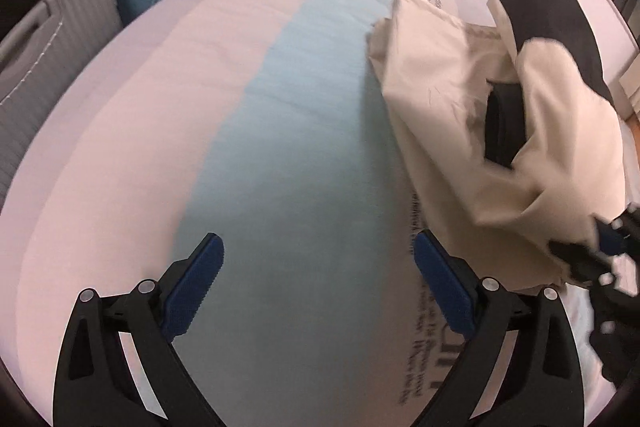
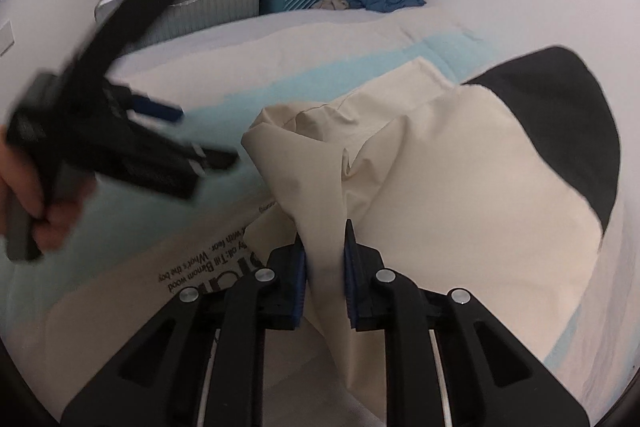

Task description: Fold large clothes

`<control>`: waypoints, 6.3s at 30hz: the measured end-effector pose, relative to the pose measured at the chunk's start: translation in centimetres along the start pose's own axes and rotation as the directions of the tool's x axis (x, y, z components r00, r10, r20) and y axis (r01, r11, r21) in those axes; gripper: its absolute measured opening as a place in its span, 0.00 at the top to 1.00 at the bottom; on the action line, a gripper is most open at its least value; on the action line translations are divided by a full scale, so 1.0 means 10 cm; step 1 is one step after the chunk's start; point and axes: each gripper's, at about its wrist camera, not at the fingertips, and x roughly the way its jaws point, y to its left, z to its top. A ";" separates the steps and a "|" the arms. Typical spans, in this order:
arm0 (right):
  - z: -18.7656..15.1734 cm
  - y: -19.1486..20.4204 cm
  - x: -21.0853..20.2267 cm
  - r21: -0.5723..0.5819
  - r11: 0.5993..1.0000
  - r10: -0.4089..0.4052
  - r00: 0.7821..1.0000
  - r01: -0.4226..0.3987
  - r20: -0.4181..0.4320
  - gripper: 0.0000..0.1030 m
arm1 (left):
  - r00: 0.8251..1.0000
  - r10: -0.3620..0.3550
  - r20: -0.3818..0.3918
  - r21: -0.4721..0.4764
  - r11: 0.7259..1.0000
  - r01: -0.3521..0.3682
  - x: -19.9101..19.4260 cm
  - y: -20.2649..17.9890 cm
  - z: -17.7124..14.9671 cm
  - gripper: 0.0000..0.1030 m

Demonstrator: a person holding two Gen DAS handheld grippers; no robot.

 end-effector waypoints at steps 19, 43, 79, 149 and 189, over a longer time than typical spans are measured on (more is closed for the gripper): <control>-0.20 0.19 0.22 -0.057 0.998 -0.008 0.999 0.006 -0.043 0.65 | 0.990 -0.068 -0.124 0.154 0.984 0.087 0.38 -0.67 0.01 0.08; -0.17 -1.69 -0.42 0.464 0.882 -0.073 0.996 0.086 -0.044 0.18 | 0.979 -0.121 -0.166 0.074 0.988 0.134 0.47 -0.66 0.16 0.06; -1.05 -2.84 0.39 0.841 0.503 0.391 0.920 -0.199 -0.016 0.06 | 0.740 -0.557 -0.376 -0.201 0.829 0.522 1.42 -1.00 1.16 0.06; -3.44 -4.82 -4.79 0.856 0.492 -0.030 0.979 -0.160 0.201 0.69 | 0.694 -0.623 -0.362 0.340 0.604 0.720 -1.40 -6.49 0.02 0.89; -7.84 -7.08 -5.76 0.993 0.106 -0.143 0.989 0.052 -0.037 0.69 | 0.769 -0.374 -0.519 0.524 0.572 0.631 0.05 -11.10 -2.47 0.88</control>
